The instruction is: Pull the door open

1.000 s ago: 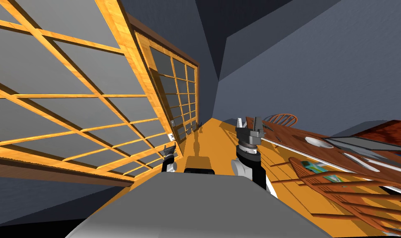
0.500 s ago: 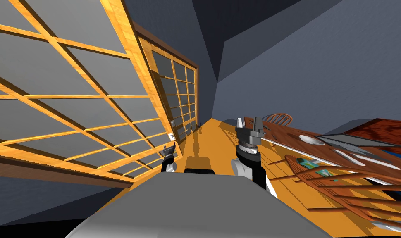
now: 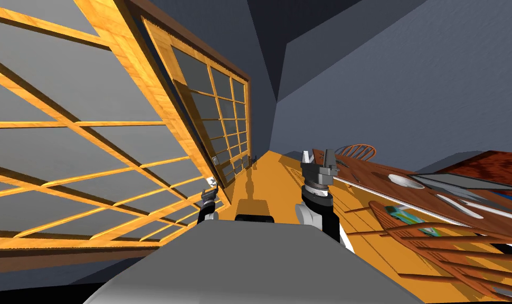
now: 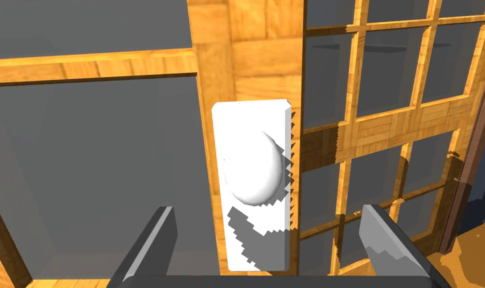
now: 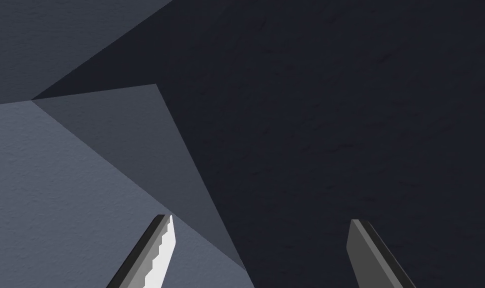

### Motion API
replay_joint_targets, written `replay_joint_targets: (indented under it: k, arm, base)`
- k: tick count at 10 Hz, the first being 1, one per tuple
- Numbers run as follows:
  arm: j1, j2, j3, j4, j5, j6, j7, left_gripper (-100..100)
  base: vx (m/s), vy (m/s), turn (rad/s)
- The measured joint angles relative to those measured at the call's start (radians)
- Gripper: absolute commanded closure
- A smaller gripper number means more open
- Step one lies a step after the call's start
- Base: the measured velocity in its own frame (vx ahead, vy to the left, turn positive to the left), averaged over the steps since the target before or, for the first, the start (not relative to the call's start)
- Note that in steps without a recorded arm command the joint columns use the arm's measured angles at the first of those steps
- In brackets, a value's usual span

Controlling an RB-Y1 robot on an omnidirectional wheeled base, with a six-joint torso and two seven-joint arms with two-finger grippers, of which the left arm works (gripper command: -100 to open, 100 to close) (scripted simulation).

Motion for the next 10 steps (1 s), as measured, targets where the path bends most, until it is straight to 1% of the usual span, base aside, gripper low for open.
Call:
replay_joint_targets:
  k: [1,2,4,5,6,10]
  arm:
    - [0.017,0.018,0.003,-0.018,0.004,0.007,0.015,-100]
    - [0.019,0.035,0.005,-0.015,0.007,0.013,0.03,-100]
    - [0.033,0.056,0.003,-0.005,0.006,0.003,0.06,-100]
    - [0.04,0.067,0.003,-0.007,0.008,0.003,0.072,-100]
    - [0.041,0.068,0.004,-0.008,0.008,0.003,0.074,100]
    - [0.039,0.067,0.003,-0.007,0.007,0.004,0.071,100]
  base:
    - [0.146,0.025,-0.033]
    - [0.124,0.019,-0.028]
    - [0.103,0.006,-0.026]
    - [0.05,0.004,-0.005]
    - [-0.008,0.0,0.005]
    - [-0.009,-0.001,-0.004]
